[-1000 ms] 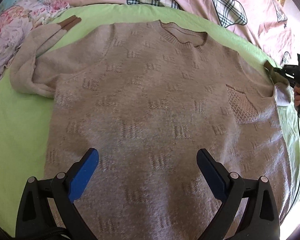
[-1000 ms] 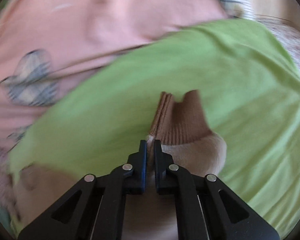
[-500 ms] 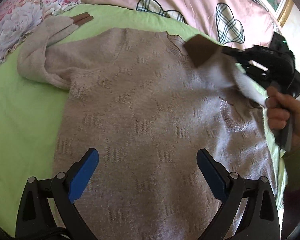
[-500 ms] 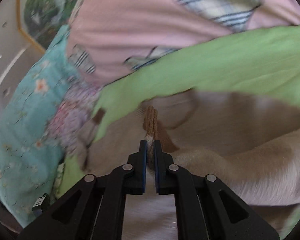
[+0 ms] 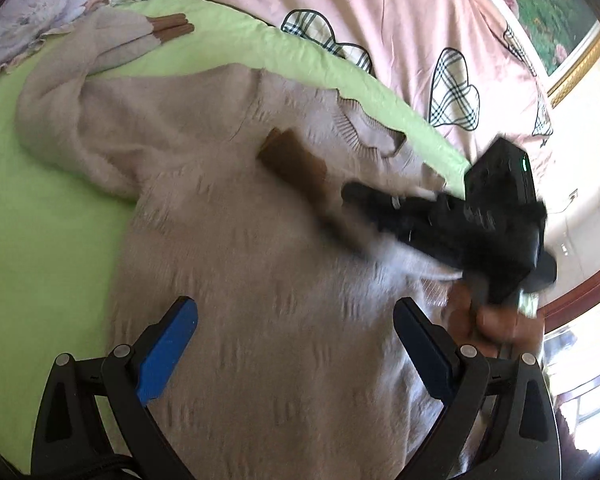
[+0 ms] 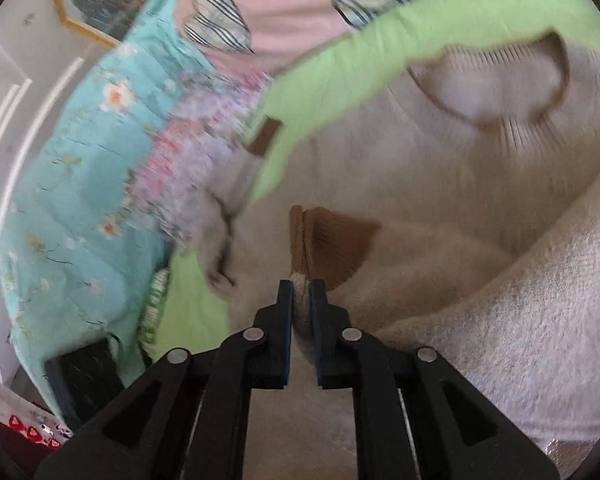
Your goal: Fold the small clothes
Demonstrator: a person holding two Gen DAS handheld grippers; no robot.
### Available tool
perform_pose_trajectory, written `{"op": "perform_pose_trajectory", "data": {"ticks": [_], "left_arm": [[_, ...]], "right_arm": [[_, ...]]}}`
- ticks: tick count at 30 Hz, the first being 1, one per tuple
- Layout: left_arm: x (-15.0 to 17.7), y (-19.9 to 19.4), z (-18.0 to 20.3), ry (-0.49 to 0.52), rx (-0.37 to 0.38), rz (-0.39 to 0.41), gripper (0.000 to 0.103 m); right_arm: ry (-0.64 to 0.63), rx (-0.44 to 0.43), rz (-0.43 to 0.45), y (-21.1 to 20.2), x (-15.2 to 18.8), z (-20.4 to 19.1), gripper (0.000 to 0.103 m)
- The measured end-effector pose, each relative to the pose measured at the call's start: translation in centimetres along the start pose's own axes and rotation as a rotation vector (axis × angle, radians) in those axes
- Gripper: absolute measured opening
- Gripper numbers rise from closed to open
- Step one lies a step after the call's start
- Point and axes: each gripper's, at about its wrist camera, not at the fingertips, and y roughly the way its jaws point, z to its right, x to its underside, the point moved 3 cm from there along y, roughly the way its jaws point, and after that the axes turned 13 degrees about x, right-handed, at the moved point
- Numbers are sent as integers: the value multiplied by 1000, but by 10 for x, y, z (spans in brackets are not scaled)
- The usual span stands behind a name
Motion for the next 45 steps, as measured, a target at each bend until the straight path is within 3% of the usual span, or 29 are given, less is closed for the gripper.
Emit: {"op": "perform_pose_trajectory", "data": {"ticks": [1,3,11,13,14,15,21,25,27,28,30,32,35,39,41,44,45], "left_arm": [[-5,4,0,-6,10,-1,99],[-20,17,-3,-19,17,-4,99],[-87,89,-23,-54,65,-54,96],[-96,96,-18,13,60,-48,67],[-99,102,-14,53,49,-62,9],[-98,106,-12,59,60,-87,4],[-72,36,-7,120,73,125,5],[-58,46,-25,103,47,38,13],[-59,61,-31,83,46,-13,31],[-61,65,-32,76,49,-20,33],[-66,73,-30,93,55,-25,27],[-68,69,-23,150,9,5,5],[-70,45,-25,150,22,91,6],[-59,57,-36,133,12,2,6],[-57,61,-33,145,20,-14,7],[-59,65,-34,119,48,-37,31],[-58,67,-34,113,61,-42,30]], "right_arm": [[8,-2,-3,-1,3,2,30],[28,-13,19,-13,9,7,37],[133,101,168,-88,42,43,37],[178,125,207,-109,53,55,37],[193,135,222,-117,57,59,37],[205,146,238,-125,60,63,37],[245,230,337,-174,73,89,37],[289,276,348,-186,73,113,37],[301,291,352,-189,69,119,37],[298,308,362,-192,67,120,37],[291,351,383,-197,60,123,37],[291,409,394,-204,55,133,39],[300,518,373,-207,39,152,57],[290,610,303,-191,13,177,59],[295,613,248,-176,2,188,59],[282,606,211,-160,-8,195,59],[271,606,211,-158,-10,194,59]]}}
